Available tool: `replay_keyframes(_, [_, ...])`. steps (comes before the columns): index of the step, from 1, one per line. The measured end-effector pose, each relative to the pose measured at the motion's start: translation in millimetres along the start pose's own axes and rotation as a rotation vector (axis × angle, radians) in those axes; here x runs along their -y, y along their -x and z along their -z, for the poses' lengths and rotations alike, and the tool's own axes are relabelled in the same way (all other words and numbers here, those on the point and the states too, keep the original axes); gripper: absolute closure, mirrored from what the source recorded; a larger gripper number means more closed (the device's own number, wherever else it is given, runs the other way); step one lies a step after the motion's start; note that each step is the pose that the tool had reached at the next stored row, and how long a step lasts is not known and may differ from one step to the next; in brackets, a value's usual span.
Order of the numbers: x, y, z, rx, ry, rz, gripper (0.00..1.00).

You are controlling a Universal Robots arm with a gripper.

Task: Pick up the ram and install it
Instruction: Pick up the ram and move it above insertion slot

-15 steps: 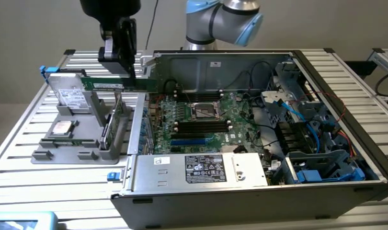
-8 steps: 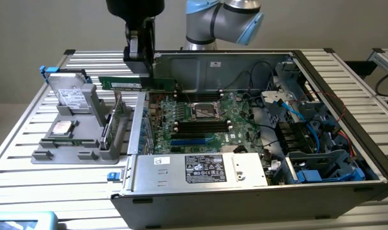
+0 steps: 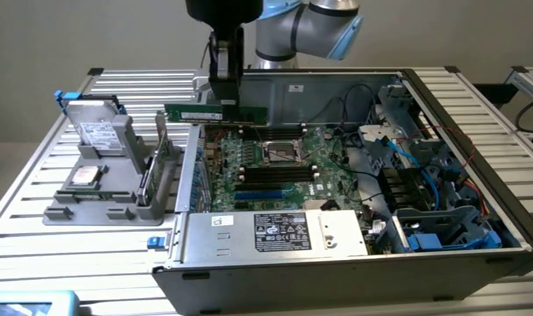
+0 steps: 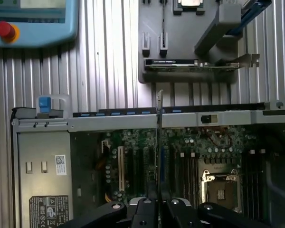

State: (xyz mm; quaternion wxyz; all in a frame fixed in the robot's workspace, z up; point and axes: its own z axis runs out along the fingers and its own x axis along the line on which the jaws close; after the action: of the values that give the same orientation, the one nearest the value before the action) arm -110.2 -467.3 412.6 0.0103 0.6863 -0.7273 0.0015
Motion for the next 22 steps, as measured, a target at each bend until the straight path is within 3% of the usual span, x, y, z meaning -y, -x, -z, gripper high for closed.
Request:
replay_keyframes(4, [14.3,8.1,-0.7,0.0001,0.0,0.0,0.86])
replay_keyframes(11, [29.5,30.6,-2.2,0.0,0.0,0.0,0.86])
replay_keyframes(16, [51.0,35.9,-2.4,0.0009,0.0,0.0,0.86])
replay_keyframes(19, [61.3,36.7,-2.3,0.006,0.0003,0.003,0.86])
replay_keyframes(22, [66.1,37.1,-2.2,0.0131,0.0006,0.015,0.86])
